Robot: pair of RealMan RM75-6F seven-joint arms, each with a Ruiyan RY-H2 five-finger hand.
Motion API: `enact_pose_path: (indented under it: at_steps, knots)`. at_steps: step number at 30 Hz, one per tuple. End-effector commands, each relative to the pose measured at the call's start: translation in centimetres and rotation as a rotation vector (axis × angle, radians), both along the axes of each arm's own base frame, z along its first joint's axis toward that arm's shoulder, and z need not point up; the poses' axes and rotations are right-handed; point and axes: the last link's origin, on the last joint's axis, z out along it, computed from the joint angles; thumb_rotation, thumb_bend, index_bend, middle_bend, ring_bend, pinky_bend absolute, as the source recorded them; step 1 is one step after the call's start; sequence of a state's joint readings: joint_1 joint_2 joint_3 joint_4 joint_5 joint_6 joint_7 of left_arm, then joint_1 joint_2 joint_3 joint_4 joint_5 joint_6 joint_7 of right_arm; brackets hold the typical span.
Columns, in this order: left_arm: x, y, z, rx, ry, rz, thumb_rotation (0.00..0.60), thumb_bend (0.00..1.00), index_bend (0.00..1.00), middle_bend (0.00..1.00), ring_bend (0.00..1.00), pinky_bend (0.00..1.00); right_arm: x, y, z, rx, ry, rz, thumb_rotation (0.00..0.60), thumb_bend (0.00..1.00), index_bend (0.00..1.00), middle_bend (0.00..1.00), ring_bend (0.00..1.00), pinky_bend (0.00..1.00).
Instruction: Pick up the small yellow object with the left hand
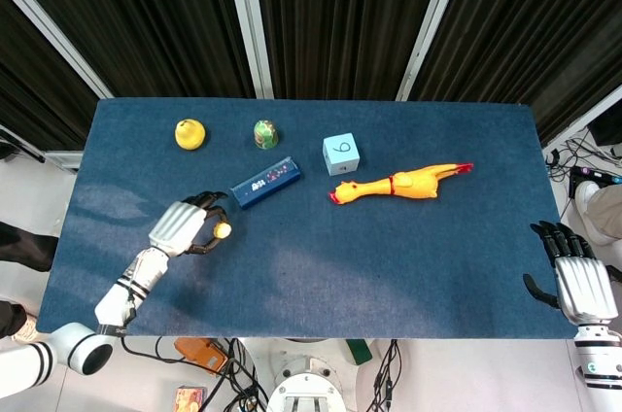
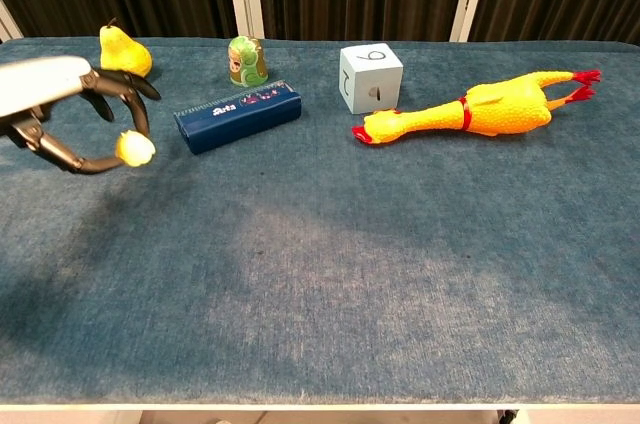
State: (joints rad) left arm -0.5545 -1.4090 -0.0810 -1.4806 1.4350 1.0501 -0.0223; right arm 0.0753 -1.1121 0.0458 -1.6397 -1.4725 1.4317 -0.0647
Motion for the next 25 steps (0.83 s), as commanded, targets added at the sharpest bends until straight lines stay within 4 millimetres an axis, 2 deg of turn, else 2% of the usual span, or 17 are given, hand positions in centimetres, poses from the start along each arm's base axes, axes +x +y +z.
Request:
enact_pose_path:
  at_steps: [1, 9, 15, 21, 25]
  knots:
    - [0.9, 0.2, 2.9, 0.066, 0.012, -0.026, 0.6, 0.32, 0.46, 0.15, 0.16, 0.29, 0.0, 0.0, 0.0, 0.0, 0.001, 0.001, 0.6, 0.42, 0.2, 0.18, 0.16, 0.2]
    - [3.2, -1.9, 9.5, 0.154, -0.085, -0.088, 0.6, 0.32, 0.46, 0.16, 0.16, 0.29, 0.1, 0.1, -0.1, -0.001, 0.001, -0.003, 0.6, 0.42, 0.2, 0.18, 0.16, 0.2]
    - [5.5, -4.1, 13.4, 0.108, -0.193, -0.137, 0.6, 0.32, 0.46, 0.16, 0.16, 0.29, 0.1, 0.2, -0.2, 0.002, 0.002, -0.003, 0.6, 0.42, 0.2, 0.18, 0.16, 0.2]
    - [7.2, -5.6, 16.0, -0.045, -0.324, -0.147, 0.6, 0.32, 0.46, 0.15, 0.16, 0.29, 0.1, 0.2, -0.2, 0.003, 0.004, -0.002, 0.6, 0.42, 0.2, 0.18, 0.16, 0.2]
    - [7.2, -5.8, 16.9, -0.099, -0.354, -0.151, 0.6, 0.32, 0.46, 0.15, 0.16, 0.29, 0.1, 0.2, -0.2, 0.003, 0.004, -0.002, 0.6, 0.42, 0.2, 0.18, 0.16, 0.2]
